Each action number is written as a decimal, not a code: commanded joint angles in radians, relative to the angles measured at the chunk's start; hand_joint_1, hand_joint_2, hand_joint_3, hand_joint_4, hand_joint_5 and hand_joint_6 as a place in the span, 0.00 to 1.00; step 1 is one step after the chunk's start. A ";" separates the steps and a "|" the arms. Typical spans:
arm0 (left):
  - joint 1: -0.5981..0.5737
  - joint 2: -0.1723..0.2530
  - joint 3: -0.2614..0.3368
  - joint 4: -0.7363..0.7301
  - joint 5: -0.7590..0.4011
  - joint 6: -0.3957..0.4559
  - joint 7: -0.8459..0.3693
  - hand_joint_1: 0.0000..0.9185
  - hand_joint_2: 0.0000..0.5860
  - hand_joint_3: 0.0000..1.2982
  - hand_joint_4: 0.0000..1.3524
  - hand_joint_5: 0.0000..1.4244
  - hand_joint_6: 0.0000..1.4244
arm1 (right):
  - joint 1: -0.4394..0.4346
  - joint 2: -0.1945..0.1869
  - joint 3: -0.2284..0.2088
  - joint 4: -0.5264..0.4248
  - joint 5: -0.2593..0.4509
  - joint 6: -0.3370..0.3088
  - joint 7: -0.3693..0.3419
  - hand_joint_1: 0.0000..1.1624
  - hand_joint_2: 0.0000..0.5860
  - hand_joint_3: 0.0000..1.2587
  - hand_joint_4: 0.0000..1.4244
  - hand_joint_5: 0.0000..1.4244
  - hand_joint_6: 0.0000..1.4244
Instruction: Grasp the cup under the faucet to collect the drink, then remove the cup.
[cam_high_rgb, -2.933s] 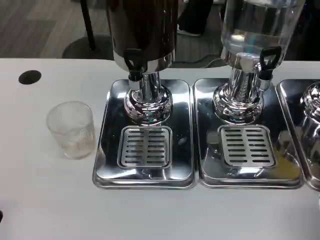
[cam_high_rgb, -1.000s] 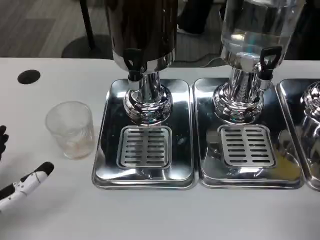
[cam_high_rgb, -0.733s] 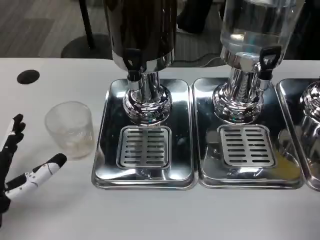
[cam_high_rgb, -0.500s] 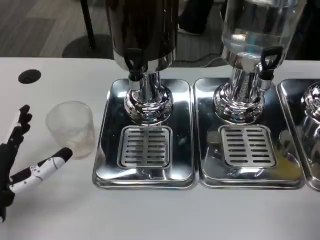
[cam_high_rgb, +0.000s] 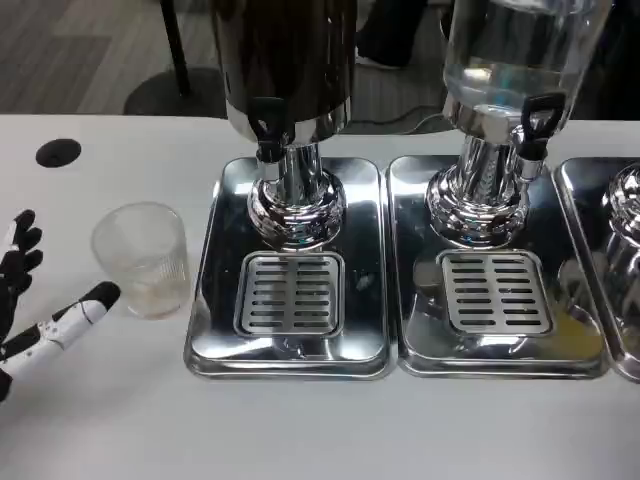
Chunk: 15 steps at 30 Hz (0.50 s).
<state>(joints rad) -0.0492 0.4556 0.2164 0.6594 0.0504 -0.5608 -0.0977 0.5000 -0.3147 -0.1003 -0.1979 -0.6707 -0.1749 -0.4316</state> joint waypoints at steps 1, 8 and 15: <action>-0.025 0.022 -0.005 0.043 -0.001 -0.025 -0.018 0.59 0.15 0.00 0.00 0.04 0.05 | 0.002 0.005 -0.011 -0.003 0.006 0.004 0.006 0.36 0.95 0.11 0.05 0.00 0.00; -0.047 0.025 -0.025 0.074 0.021 -0.036 -0.013 0.59 0.15 0.00 0.00 0.04 0.05 | 0.001 0.008 -0.010 -0.008 0.003 0.007 0.008 0.36 0.95 0.11 0.05 0.00 0.00; -0.091 0.021 -0.055 0.110 0.048 -0.017 0.019 0.59 0.15 0.00 0.00 0.04 0.05 | 0.003 0.009 -0.012 -0.015 0.006 0.010 0.010 0.36 0.95 0.11 0.05 0.00 0.00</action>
<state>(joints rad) -0.1106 0.4668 0.1751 0.7541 0.0764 -0.5830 -0.1003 0.5015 -0.3134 -0.1045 -0.1991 -0.6710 -0.1677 -0.4312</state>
